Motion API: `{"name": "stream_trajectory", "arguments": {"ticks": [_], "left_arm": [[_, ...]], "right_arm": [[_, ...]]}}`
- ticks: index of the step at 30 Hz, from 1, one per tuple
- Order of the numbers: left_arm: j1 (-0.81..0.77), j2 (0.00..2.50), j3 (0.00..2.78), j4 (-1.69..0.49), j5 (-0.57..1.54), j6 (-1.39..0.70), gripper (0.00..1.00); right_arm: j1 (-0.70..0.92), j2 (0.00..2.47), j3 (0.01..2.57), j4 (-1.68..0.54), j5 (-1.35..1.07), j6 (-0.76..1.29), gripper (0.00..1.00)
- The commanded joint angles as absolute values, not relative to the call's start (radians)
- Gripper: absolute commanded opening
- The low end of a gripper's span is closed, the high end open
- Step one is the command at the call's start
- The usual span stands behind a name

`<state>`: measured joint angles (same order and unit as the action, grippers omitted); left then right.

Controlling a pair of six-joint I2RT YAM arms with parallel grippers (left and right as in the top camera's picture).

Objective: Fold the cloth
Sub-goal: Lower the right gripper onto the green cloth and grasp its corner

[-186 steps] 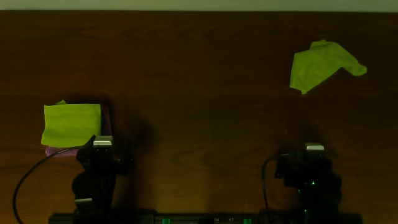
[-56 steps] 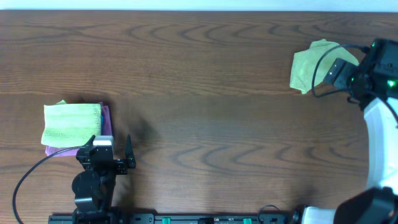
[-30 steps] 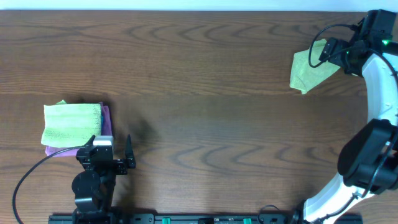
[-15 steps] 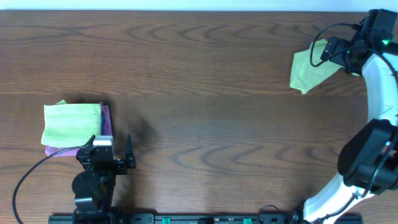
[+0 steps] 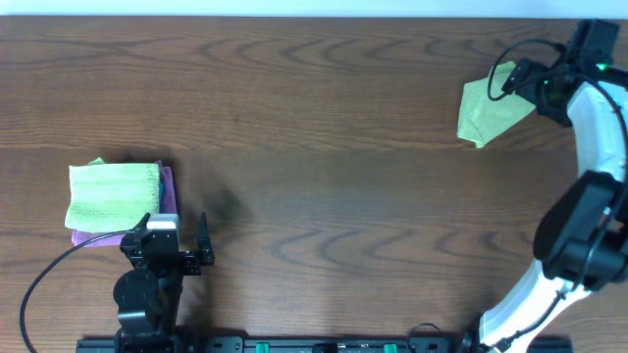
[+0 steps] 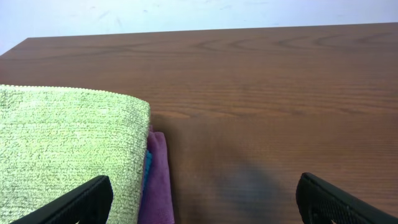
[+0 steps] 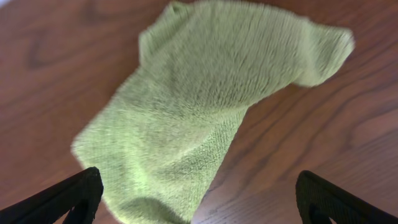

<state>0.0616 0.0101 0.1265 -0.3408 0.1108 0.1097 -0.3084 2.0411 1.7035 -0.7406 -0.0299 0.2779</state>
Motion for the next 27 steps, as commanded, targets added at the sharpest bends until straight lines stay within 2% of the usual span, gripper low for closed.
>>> {"name": "stream_trajectory", "arguments": {"ticks": [1,9,21,23,27], "left_arm": [[0.058,0.004,0.105,-0.352,0.097,0.128,0.95],[0.058,0.004,0.105,-0.352,0.097,0.128,0.95],[0.058,0.004,0.105,-0.352,0.097,0.128,0.95],[0.058,0.004,0.105,-0.352,0.097,0.128,0.95],[0.058,0.004,0.105,-0.352,0.097,0.128,0.95]], "right_arm": [[-0.313,2.090,1.721,-0.732,-0.054,0.311,0.99],[-0.310,2.154,1.722,-0.679,-0.139,0.348,0.99],[-0.275,2.226,1.722,-0.650,-0.143,0.360,0.98],[-0.271,2.232,1.722,-0.643,-0.143,0.360,0.96],[-0.267,2.234,1.722,-0.631,-0.143,0.360,0.81]]}}
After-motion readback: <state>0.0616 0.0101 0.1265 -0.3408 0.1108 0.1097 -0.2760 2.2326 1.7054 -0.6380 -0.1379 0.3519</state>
